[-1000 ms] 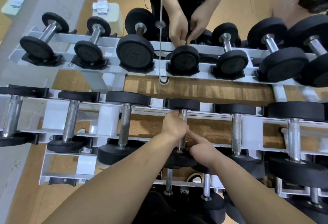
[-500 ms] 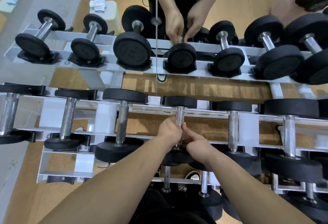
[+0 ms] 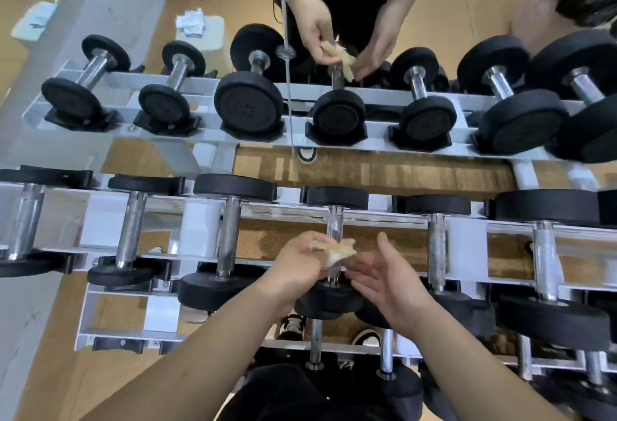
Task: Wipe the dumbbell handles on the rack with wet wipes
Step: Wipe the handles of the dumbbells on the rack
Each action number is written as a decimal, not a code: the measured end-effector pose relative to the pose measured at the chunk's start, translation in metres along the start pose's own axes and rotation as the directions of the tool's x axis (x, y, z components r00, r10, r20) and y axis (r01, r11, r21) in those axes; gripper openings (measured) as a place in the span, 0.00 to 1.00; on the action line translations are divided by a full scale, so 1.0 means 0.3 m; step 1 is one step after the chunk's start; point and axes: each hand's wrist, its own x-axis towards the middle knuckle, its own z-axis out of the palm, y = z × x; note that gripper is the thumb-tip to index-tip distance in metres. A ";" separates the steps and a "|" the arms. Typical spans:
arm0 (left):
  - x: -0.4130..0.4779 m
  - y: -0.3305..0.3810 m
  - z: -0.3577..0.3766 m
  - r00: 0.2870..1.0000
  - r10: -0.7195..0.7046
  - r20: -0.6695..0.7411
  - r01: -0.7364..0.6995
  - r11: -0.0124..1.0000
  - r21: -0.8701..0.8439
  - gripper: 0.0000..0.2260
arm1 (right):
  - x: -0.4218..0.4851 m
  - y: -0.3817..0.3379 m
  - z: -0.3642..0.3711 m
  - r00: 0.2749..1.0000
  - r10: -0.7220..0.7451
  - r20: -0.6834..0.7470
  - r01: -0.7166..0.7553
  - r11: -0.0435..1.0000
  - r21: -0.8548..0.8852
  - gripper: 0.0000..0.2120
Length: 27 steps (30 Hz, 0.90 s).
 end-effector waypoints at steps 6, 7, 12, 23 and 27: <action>-0.007 -0.018 0.074 0.994 -0.069 0.084 0.094 0.934 -0.346 0.09 | -0.057 -0.032 -0.022 0.986 -0.022 0.167 0.031 0.998 -0.050 0.16; 0.009 -0.027 0.079 0.994 -0.099 0.040 0.107 0.928 -0.358 0.08 | -0.052 -0.032 -0.024 0.994 -0.033 0.106 0.039 0.998 -0.054 0.14; 0.043 -0.057 0.072 0.976 -0.139 -0.170 0.068 0.927 -0.369 0.07 | 0.001 -0.044 -0.042 0.970 -0.048 -0.238 0.081 0.988 0.129 0.08; 0.099 -0.168 0.047 0.960 -0.084 -0.267 0.079 0.996 -0.029 0.12 | 0.181 -0.141 0.229 0.934 -0.110 -0.341 0.041 0.978 -0.204 0.07; 0.104 -0.174 0.045 0.966 0.099 -0.239 -0.028 0.958 0.285 0.10 | 0.209 -0.166 0.226 0.937 -0.072 -0.342 0.031 0.992 -0.125 0.11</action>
